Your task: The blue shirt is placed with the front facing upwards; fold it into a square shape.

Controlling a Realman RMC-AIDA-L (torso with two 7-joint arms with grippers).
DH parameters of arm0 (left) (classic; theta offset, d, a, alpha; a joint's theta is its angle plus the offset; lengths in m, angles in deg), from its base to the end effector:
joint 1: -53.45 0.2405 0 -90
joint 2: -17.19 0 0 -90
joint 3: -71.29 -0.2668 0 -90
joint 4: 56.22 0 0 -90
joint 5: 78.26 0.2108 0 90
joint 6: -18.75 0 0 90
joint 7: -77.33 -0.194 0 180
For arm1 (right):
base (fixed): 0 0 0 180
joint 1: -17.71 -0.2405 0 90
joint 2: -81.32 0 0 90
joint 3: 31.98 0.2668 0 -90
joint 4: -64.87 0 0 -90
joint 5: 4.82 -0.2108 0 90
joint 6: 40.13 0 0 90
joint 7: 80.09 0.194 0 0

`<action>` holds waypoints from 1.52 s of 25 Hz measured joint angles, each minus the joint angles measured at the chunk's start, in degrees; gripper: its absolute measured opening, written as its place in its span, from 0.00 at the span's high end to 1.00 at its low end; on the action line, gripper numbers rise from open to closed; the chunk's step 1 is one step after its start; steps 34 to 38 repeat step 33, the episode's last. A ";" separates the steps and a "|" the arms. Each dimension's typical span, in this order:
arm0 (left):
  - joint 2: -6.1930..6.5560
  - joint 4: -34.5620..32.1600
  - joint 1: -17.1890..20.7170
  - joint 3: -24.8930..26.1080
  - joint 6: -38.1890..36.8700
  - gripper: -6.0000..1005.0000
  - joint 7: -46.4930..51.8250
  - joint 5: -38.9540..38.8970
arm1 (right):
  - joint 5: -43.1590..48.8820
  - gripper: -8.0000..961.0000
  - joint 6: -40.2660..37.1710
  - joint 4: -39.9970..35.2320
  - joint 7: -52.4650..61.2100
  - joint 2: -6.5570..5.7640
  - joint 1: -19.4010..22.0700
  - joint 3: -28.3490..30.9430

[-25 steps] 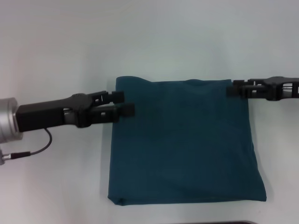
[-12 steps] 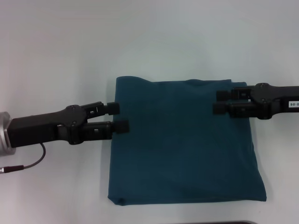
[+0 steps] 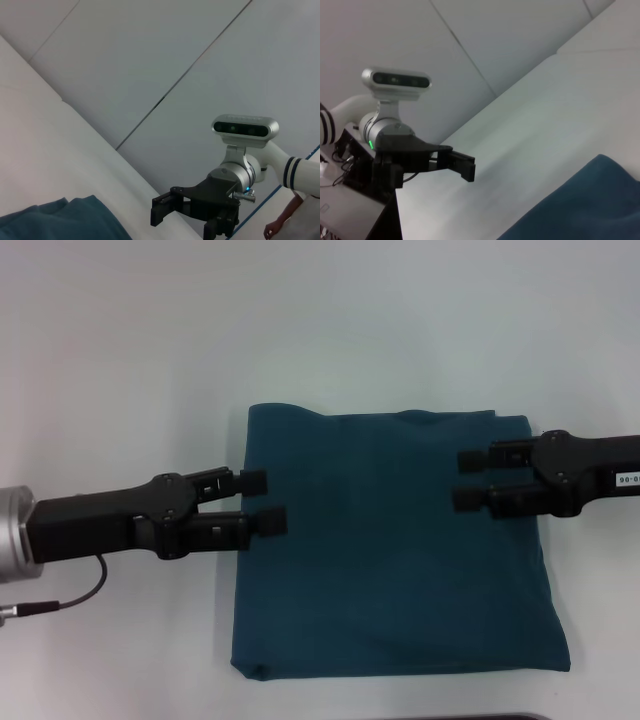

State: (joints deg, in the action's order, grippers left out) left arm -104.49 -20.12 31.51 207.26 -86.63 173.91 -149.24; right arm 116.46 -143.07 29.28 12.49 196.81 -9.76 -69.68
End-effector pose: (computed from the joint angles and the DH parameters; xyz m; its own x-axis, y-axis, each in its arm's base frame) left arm -0.2372 0.2661 -0.0634 0.5019 0.6824 0.5314 0.6095 -0.7150 0.3425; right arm 0.2721 0.2977 -0.0341 0.6682 -0.6160 -0.4172 -0.6146 -0.7730 0.1572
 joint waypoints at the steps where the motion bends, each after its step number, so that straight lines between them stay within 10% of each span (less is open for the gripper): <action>1: -0.02 -0.01 0.00 0.00 0.00 0.06 0.00 0.02 | 0.00 0.22 -0.26 0.00 -0.24 -0.06 -0.01 -0.28; 38: 0.14 -0.06 -0.60 -0.71 -0.18 0.06 0.38 1.29 | -0.05 0.15 -0.81 -0.15 0.25 -0.42 -2.61 -4.11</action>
